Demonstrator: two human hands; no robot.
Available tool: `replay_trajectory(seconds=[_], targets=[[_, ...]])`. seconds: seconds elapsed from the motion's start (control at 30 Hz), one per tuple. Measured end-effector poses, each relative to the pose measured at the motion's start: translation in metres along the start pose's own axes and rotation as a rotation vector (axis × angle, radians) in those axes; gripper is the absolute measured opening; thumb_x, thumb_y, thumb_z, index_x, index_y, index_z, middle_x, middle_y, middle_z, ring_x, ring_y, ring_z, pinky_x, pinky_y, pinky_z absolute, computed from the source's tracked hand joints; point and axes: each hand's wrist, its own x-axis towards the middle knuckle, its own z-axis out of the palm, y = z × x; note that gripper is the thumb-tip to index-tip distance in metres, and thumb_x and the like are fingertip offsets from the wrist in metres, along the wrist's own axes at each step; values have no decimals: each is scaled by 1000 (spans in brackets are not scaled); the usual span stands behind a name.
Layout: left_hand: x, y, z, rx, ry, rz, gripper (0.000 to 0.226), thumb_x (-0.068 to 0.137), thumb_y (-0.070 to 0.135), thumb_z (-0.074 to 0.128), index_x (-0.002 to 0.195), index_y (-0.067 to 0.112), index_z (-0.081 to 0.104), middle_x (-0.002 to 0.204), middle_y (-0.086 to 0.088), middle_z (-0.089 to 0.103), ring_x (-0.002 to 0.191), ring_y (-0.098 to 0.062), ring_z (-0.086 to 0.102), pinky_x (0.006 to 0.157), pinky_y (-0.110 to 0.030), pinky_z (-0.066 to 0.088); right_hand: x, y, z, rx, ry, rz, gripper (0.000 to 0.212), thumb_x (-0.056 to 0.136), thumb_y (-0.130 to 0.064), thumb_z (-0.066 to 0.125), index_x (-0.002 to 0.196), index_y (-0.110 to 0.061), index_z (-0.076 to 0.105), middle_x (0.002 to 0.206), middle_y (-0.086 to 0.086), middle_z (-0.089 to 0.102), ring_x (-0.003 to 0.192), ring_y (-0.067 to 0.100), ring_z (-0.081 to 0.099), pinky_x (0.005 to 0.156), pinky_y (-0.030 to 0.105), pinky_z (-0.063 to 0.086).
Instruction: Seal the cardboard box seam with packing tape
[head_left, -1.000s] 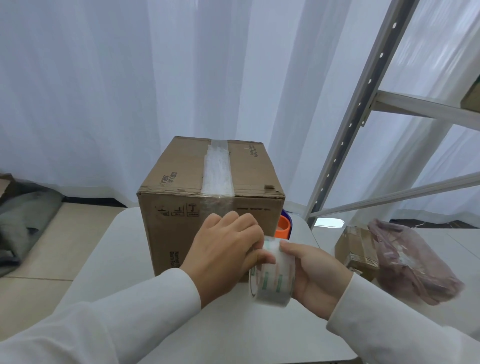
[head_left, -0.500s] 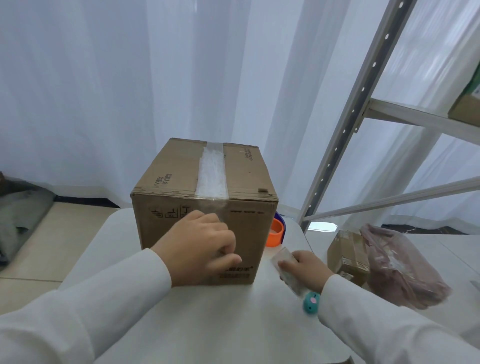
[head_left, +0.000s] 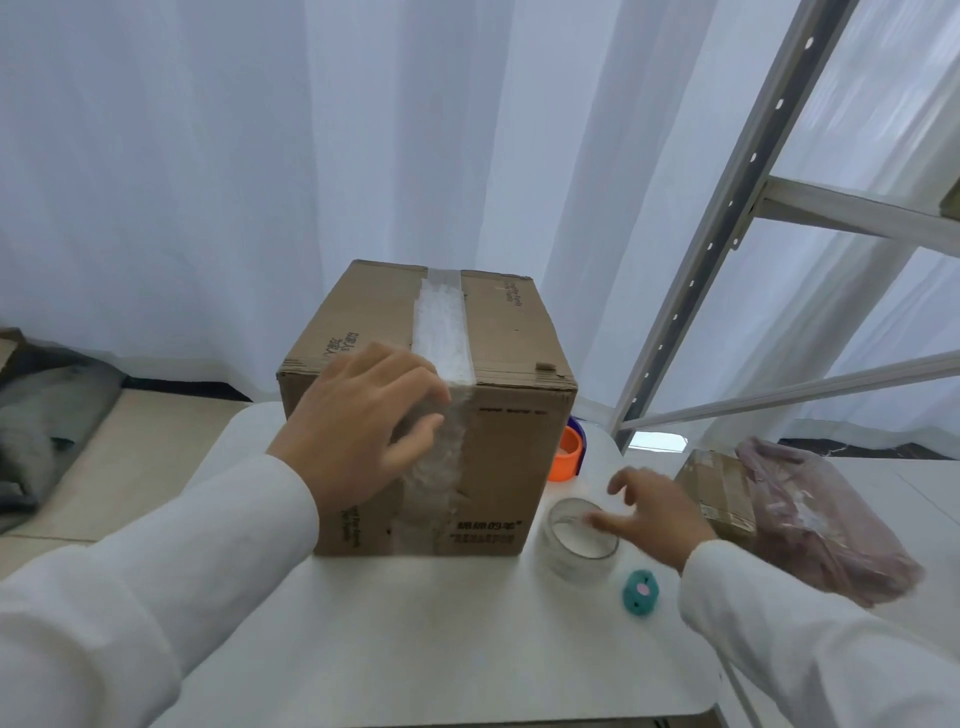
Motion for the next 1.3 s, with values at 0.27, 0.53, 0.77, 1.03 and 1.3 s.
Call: replay_trajectory(seconds=[0.27,0.53,0.77,1.03,1.3], targets=[[0,-1,2,9,-11,15,23,82,34,42,87,23,61,95,8,63,97,-12,45,83,-26,27,-16,49,23,-180,-406,59,75,71,-47,71,133,-26,35,135,1,40,118,19,51,103,32,42],[1,-3,4,8,4,-3,23,82,33,42,90,23,61,98,7,62,97,-13,45,85,-26,26,-11,45,-3,-17,77,-73,54,75,-29,74,121,-17,47,112,-1,50,91,11,52,80,15,47],[-1,-11,5,50,-36,-114,39,81,42,38,109,20,54,110,2,60,103,-13,43,88,-30,28,-48,-33,27,-287,-22,-811,40,76,-52,62,107,-29,53,114,-10,60,104,11,56,91,17,37],[-9,-27,4,102,-144,-136,46,85,40,50,126,21,47,128,2,55,120,-21,43,101,-38,29,-27,-23,68,-549,-79,-816,45,85,-44,54,123,-21,52,130,-1,57,126,21,44,111,35,25],[-8,-30,1,22,-104,-100,45,84,38,48,127,23,48,129,5,54,122,-15,38,100,-29,20,-33,-36,37,-383,-93,-703,37,85,-47,54,116,-27,62,121,-9,62,113,11,52,105,29,38]])
